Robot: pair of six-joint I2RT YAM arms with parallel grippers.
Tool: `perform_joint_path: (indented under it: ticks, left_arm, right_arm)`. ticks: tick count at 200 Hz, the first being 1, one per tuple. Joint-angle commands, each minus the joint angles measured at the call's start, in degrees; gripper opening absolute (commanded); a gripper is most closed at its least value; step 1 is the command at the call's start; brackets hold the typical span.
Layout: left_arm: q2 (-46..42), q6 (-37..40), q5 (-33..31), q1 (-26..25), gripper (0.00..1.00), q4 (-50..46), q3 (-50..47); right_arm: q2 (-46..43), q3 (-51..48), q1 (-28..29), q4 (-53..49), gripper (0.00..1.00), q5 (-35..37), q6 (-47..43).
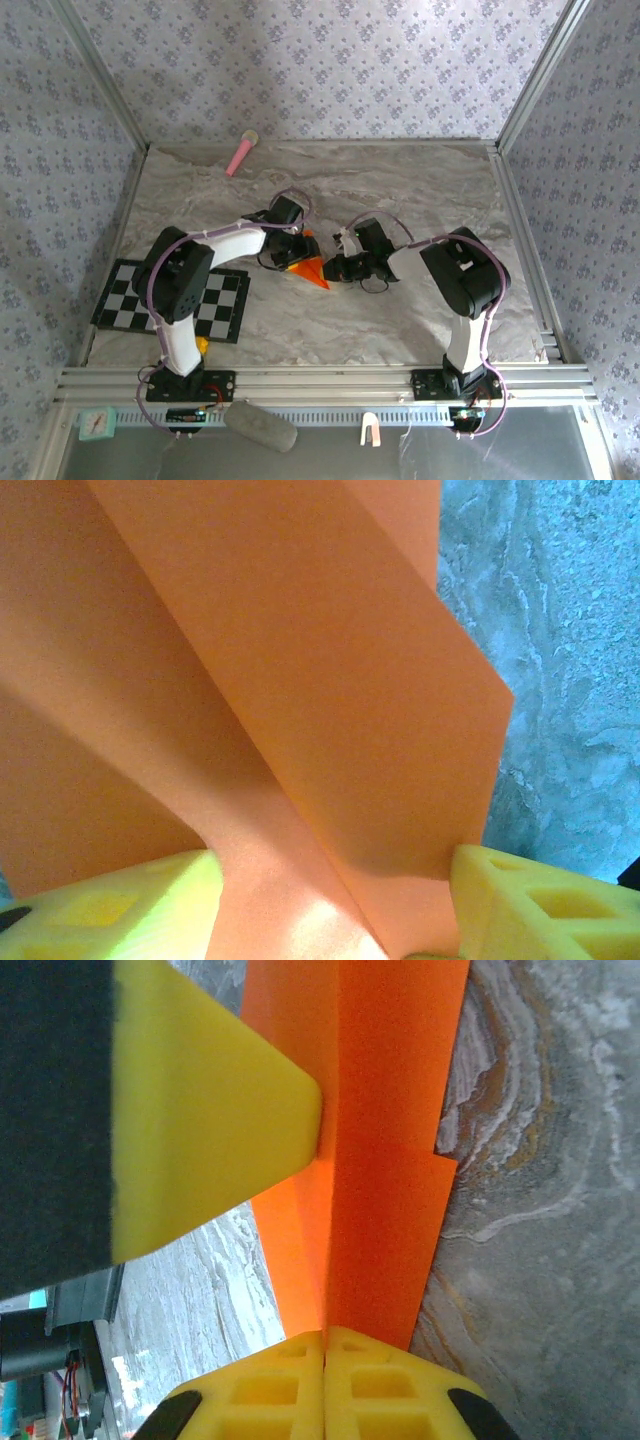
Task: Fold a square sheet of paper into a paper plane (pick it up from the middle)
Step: Fourth fold the wing at the center of the table.
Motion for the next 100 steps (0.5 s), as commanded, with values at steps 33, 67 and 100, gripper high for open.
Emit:
perform_joint_path:
  ticks: [33, 67, 100]
  left_arm:
    - [-3.89, 1.53, 0.11, 0.05, 0.67, -2.98, 2.3]
    - [-9.94, -0.45, 2.27, 1.47, 0.68, 5.69, -2.78]
    - [-10.38, -2.07, 7.73, 2.31, 0.62, 15.11, -8.4]
  right_arm:
    - [2.6, 0.45, -0.54, -5.19, 0.03, 2.91, 2.29]
    - [2.87, 0.41, -0.63, -5.36, 0.03, 2.48, 3.11]
    - [2.87, 0.43, -0.81, -5.25, 0.02, 2.15, 3.38]
